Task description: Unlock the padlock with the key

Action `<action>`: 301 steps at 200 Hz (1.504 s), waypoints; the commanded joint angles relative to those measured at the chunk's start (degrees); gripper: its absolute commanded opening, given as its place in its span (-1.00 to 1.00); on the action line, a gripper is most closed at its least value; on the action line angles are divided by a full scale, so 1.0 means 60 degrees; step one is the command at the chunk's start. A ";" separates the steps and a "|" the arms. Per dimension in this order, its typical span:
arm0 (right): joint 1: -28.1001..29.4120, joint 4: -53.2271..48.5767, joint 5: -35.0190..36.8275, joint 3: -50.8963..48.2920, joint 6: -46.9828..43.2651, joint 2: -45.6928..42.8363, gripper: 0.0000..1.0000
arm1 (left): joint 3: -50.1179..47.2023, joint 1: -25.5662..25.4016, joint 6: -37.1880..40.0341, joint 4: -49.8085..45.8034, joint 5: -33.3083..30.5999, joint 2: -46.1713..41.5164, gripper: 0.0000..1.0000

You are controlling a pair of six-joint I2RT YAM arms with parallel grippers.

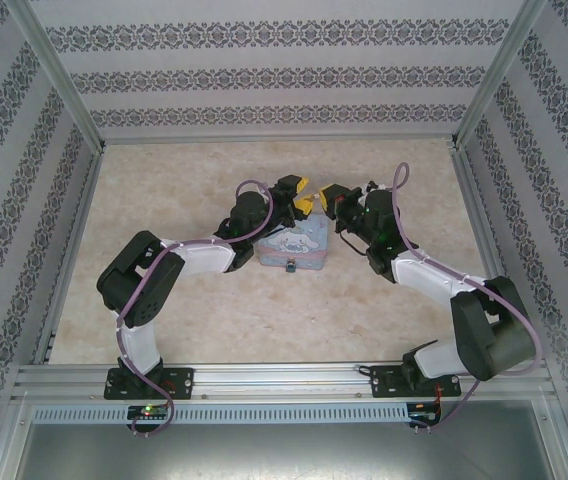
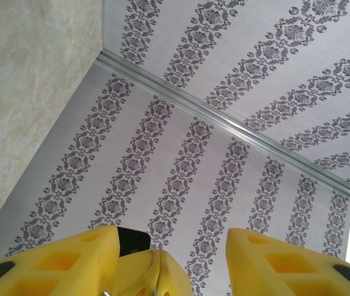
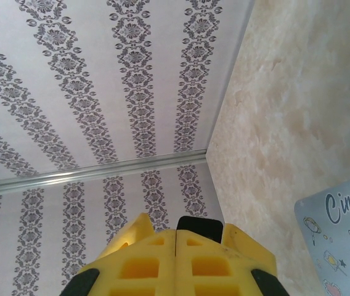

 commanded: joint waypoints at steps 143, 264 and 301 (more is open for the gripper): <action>-0.0590 -0.0337 -0.0100 -0.0928 -0.0804 -0.0944 -0.15 | 0.0023 0.0140 0.1498 0.0104 0.0490 0.0155 -1.00; -0.2172 -0.0210 -0.3481 -0.0384 -0.3585 -0.1189 0.01 | 0.5205 0.0817 1.4705 -1.0275 0.2350 -0.0776 -1.00; -0.1759 0.0004 -0.3228 -0.0136 -0.3476 -0.1014 -0.05 | 0.5928 0.0701 1.6126 -1.1999 0.1801 -0.0848 -1.00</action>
